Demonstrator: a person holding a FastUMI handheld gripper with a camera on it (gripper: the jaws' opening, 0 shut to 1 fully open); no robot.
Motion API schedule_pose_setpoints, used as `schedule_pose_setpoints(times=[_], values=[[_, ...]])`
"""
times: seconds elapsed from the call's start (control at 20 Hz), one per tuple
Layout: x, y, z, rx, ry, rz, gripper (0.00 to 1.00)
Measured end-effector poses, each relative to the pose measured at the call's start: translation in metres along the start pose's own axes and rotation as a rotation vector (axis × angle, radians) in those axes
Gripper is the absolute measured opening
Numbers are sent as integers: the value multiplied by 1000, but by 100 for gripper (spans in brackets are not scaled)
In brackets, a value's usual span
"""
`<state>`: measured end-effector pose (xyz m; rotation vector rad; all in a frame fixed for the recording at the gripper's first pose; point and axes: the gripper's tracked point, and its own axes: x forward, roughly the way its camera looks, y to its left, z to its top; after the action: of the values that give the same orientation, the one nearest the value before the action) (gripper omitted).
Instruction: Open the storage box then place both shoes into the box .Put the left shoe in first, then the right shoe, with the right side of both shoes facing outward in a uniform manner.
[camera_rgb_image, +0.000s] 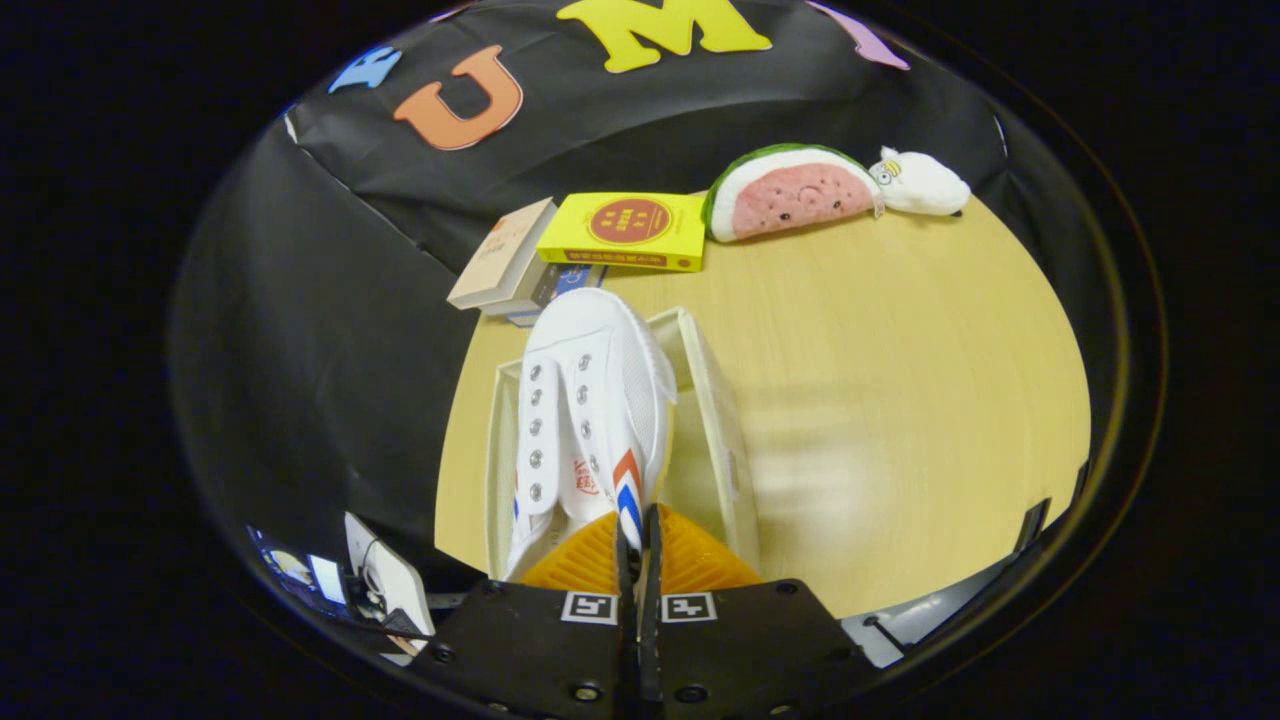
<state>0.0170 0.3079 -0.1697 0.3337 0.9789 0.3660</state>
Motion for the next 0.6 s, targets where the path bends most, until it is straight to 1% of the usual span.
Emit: schedule_pose_setpoints(times=[0.4,0.45,0.55,0.6], values=[[15,-9,-6,18,27,-29,1],[19,-8,-8,22,32,-17,3],[17,-3,-15,46,54,31,28],[19,-2,-17,43,63,32,41]])
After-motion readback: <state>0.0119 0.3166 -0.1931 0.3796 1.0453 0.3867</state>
